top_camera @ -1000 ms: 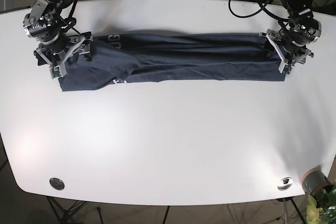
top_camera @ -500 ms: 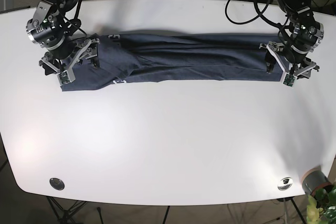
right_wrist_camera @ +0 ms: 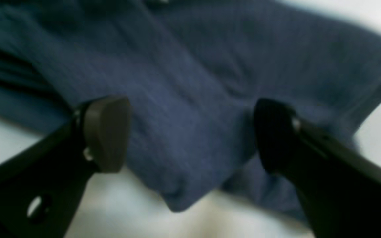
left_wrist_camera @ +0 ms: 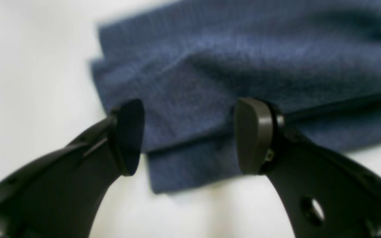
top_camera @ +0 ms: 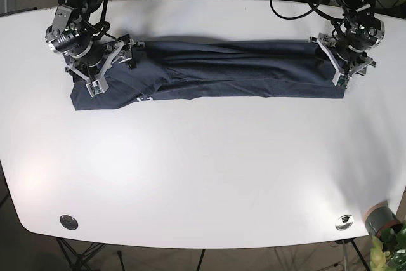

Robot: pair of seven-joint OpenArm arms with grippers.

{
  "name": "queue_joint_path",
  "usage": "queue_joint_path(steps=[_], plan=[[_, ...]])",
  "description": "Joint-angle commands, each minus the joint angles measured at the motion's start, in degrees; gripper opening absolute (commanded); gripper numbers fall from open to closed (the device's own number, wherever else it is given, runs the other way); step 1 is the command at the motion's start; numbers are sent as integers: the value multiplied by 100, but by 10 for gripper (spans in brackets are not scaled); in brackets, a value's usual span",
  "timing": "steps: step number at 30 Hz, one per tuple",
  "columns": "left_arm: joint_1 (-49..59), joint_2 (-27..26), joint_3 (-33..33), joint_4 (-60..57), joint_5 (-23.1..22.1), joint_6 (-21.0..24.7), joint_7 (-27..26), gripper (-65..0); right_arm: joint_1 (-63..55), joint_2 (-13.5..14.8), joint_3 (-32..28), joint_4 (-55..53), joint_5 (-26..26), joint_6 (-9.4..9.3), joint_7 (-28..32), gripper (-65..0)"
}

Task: Fold the T-shirt properly
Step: 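Grasp the strip end with the left gripper and hold the other end with the right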

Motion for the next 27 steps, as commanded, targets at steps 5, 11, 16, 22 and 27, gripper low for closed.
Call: queue_joint_path(steps=[5,11,16,22,27], plan=[[-72,-99,-27,-398,-69,10,-92,-265,92,249,2,-760,99,8,683,-113],[-477,-108,-18,-890,-60,14,-233,-265,558,416,2,-1780,-296,8,1228,-113],[-952,-116,-18,-1514,-60,14,-312,-265,1094,512,28,-2351,-595,8,1606,-113],[-1523,-116,-18,-2006,-60,23,-338,-265,1665,574,10,-2729,-648,8,1659,-113],[-1752,-99,-18,-2024,-122,10,-303,-265,1736,574,10,-2703,-613,8,1650,-113]])
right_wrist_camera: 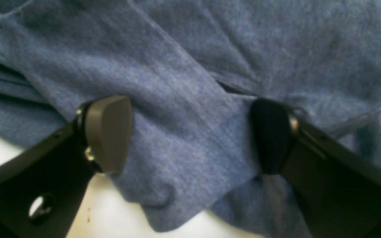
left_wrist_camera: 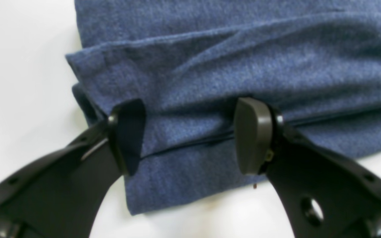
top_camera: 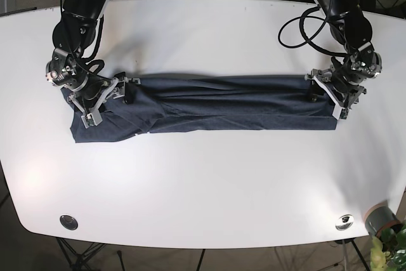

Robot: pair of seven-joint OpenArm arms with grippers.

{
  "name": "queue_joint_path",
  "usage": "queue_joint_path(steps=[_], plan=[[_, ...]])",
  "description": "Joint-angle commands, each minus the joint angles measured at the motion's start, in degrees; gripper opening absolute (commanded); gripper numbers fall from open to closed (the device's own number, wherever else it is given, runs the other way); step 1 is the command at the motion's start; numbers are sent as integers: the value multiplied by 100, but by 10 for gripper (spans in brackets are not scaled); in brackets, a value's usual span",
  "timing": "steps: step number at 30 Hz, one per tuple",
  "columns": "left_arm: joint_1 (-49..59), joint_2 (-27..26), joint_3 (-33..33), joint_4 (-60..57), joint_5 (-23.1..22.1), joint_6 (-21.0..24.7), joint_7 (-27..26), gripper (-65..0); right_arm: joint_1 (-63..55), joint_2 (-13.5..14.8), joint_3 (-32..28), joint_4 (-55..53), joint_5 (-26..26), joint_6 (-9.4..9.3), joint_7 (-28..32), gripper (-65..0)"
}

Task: Fold the T-shirt properly
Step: 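Grasp the strip end with the left gripper and hold the other end with the right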

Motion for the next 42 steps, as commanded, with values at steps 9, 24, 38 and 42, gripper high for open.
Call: queue_joint_path(steps=[9,24,38,42], plan=[[13,-121,-778,1006,-925,16,701,-231,39,54,37,62,-44,-56,-50,-113],[-190,-200,-1244,-145,-1646,16,798,-157,22,36,28,422,-36,-56,-85,-113],[-787,-174,-1236,-1482,-1672,16,806,-160,22,36,54,414,-36,-56,-85,-113],[-787,-174,-989,-1508,-1672,16,806,-232,22,36,54,414,-36,-56,-85,-113]])
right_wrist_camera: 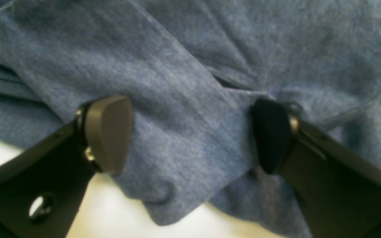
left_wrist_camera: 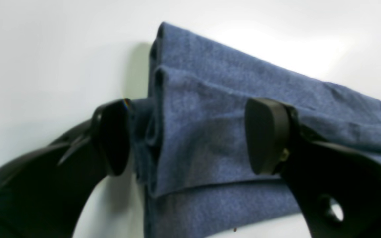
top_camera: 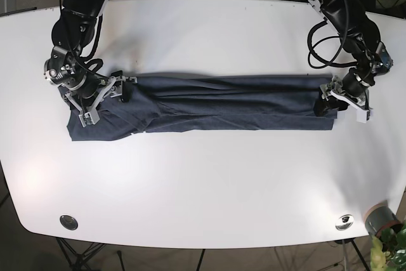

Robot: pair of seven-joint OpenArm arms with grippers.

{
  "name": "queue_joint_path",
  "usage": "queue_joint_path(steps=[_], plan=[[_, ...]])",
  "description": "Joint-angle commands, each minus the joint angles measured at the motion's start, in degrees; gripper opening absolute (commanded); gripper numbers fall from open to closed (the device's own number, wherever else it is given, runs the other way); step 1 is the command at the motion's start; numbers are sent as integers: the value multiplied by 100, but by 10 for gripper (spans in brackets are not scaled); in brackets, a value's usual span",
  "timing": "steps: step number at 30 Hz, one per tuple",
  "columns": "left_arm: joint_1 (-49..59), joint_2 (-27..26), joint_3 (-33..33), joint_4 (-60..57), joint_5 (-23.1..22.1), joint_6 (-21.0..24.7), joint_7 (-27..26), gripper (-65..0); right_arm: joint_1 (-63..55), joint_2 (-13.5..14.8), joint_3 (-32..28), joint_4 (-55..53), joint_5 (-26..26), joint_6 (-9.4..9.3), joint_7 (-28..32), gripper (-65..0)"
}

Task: Fold the T-shirt properly
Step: 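Grasp the strip end with the left gripper and hold the other end with the right, then fold the strip end with the left gripper toward the right gripper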

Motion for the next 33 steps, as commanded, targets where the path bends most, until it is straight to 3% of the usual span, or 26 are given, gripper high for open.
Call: queue_joint_path(steps=[1,4,8,17,22,33], plan=[[-14,-32,382,-7,179,36,251,-281,103,51,21,110,63,-10,87,-113],[13,-67,751,2,179,40,234,-426,103,51,30,110,63,-10,87,-113],[30,-67,699,196,171,49,225,-614,103,51,30,101,63,-10,87,-113],[681,346,742,2622,188,49,278,-624,-21,-107,30,119,63,-10,96,-113],[962,584,1525,3510,171,366,489,-624,-47,-116,30,119,63,-10,96,-113],[786,1595,3169,3440,179,1174,471,-621,-47,-116,30,127,63,-10,96,-113]])
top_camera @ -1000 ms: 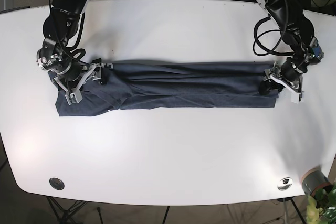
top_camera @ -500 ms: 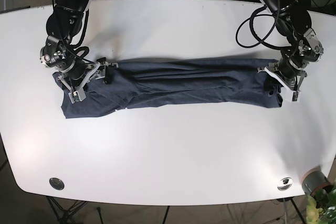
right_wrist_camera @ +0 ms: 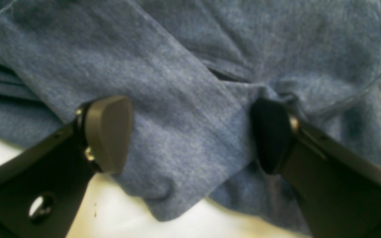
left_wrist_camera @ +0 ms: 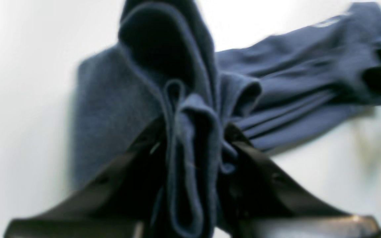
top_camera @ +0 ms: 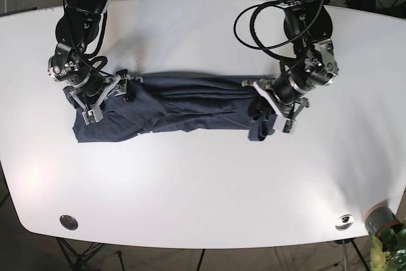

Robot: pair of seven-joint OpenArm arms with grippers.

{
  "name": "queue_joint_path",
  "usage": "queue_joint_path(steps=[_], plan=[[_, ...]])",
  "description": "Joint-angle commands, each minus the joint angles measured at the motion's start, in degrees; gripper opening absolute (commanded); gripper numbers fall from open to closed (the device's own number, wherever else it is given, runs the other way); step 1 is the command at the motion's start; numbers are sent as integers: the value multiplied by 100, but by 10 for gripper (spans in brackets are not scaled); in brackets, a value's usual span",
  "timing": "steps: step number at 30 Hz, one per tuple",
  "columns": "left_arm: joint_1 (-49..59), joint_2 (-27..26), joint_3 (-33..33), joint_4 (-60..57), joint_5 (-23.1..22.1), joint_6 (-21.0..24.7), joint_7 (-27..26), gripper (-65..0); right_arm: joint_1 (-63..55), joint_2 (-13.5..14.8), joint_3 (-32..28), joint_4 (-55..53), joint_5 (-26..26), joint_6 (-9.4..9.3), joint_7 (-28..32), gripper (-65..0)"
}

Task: Fold the T-shirt properly
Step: 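Fold the strip end with the left gripper toward the right gripper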

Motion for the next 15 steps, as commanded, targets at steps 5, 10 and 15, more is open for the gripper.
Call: queue_joint_path(steps=[5,10,15], plan=[[-496,317,504,-473,-107,341,-161,-621,65,46,11,88,13,-10,-15,-113],[-769,361,838,-1027,-107,411,-169,-621,65,46,11,88,13,-10,-15,-113],[-804,361,1348,-1326,-107,420,-706,-621,73,46,11,88,13,-10,-15,-113]])
